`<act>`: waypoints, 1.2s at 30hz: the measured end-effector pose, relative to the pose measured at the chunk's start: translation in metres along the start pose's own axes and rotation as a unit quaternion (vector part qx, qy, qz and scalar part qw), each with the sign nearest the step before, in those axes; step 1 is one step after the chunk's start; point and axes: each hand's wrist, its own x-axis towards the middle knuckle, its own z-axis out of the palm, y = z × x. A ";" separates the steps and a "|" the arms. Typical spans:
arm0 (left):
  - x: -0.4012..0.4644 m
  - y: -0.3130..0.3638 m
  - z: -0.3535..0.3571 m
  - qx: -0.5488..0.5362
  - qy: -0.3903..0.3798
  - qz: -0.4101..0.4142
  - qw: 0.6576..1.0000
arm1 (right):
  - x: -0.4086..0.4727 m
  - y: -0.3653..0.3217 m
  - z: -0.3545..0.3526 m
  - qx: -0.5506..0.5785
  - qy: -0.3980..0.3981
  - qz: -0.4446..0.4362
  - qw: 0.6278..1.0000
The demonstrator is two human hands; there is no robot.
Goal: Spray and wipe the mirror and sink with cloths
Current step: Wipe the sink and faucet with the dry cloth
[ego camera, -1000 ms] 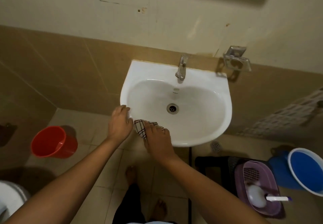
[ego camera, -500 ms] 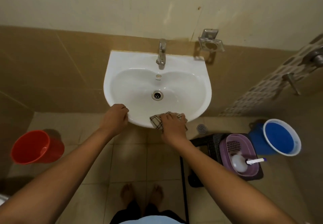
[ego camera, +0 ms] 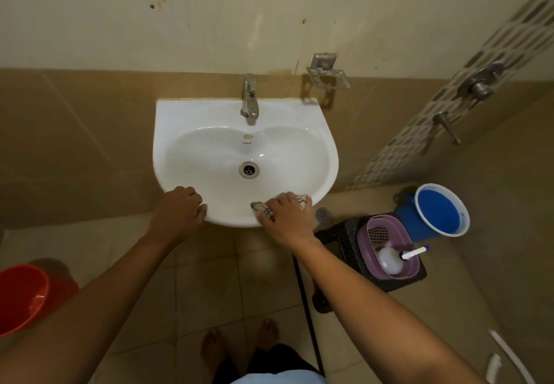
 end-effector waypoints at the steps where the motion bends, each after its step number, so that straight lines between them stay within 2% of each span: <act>1: 0.003 -0.002 -0.001 0.002 -0.005 -0.002 1.000 | 0.003 0.012 -0.004 0.012 -0.006 0.024 1.000; 8: 0.022 -0.025 -0.004 0.016 -0.020 -0.047 0.999 | 0.036 0.061 -0.018 0.034 -0.023 0.131 0.991; 15: 0.044 -0.038 -0.009 0.005 -0.029 -0.151 0.988 | 0.095 0.108 -0.039 0.004 -0.023 0.132 0.991; 23: 0.082 -0.048 -0.011 -0.003 -0.053 -0.210 0.976 | 0.182 0.145 -0.063 -0.055 0.018 0.037 0.998; 28: 0.096 -0.047 -0.006 -0.003 -0.033 -0.242 0.970 | 0.234 0.127 -0.067 -0.138 0.021 -0.067 0.988; 32: 0.099 -0.046 0.001 0.002 -0.023 -0.248 0.969 | 0.257 0.107 -0.052 -0.165 0.059 -0.176 0.969; 36: 0.101 -0.051 0.003 0.004 -0.026 -0.236 0.971 | 0.255 0.111 -0.043 -0.176 0.074 -0.200 0.961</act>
